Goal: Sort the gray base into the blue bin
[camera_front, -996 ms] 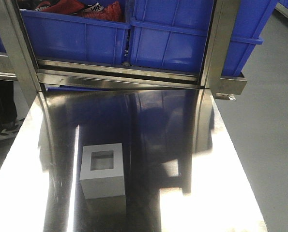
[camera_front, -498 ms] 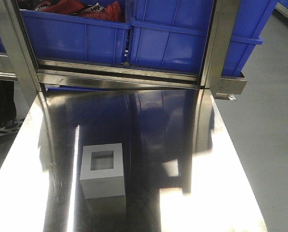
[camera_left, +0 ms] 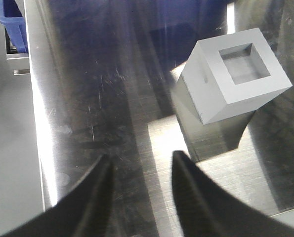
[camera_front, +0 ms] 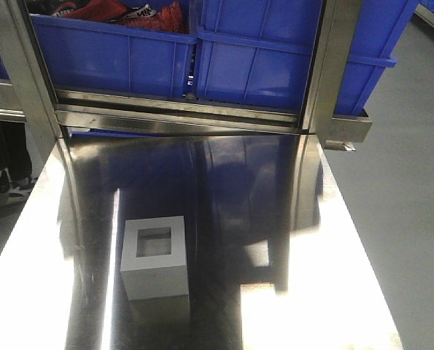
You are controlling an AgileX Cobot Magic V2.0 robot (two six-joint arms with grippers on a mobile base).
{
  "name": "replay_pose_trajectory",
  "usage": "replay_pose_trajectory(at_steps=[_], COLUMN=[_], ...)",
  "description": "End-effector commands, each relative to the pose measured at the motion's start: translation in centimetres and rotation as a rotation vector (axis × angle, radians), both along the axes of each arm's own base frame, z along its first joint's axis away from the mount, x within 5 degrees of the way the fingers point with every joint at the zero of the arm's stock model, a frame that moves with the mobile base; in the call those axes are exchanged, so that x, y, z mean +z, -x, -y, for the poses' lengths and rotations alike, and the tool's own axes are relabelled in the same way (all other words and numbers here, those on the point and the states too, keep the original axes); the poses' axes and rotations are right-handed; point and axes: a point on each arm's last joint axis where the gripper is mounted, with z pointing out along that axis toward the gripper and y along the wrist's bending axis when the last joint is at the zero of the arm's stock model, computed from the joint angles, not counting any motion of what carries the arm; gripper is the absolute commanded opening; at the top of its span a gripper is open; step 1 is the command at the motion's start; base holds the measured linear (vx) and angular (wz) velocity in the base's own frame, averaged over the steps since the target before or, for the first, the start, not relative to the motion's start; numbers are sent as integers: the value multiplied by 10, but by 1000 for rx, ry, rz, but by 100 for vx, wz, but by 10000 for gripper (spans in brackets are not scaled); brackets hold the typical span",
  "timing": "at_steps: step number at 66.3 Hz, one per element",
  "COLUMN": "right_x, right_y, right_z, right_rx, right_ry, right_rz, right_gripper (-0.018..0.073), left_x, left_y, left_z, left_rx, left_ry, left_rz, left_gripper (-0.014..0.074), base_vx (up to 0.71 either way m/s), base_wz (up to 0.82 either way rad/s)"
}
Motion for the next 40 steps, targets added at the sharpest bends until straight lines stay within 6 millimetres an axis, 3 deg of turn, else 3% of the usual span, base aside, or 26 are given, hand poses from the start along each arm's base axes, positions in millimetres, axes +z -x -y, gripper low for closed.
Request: replay_pose_trajectory(at_steps=[1,25,40], right_x=[2,2,2], right_y=[0,0,0], right_z=[0,0,0], right_rx=[1,1,1], right_ry=[11,11,11], right_rz=[72,72,72], right_gripper=[-9,-9,-9], left_x=[13,14,9], left_y=[-5,-6,-26], left_z=[1,2,15], left_rx=[11,-14,-121], left_ry=[18,11,118], left_rz=[81,100,98], left_gripper=[381,399,399], base_vx=[0,0,0], base_wz=[0,0,0])
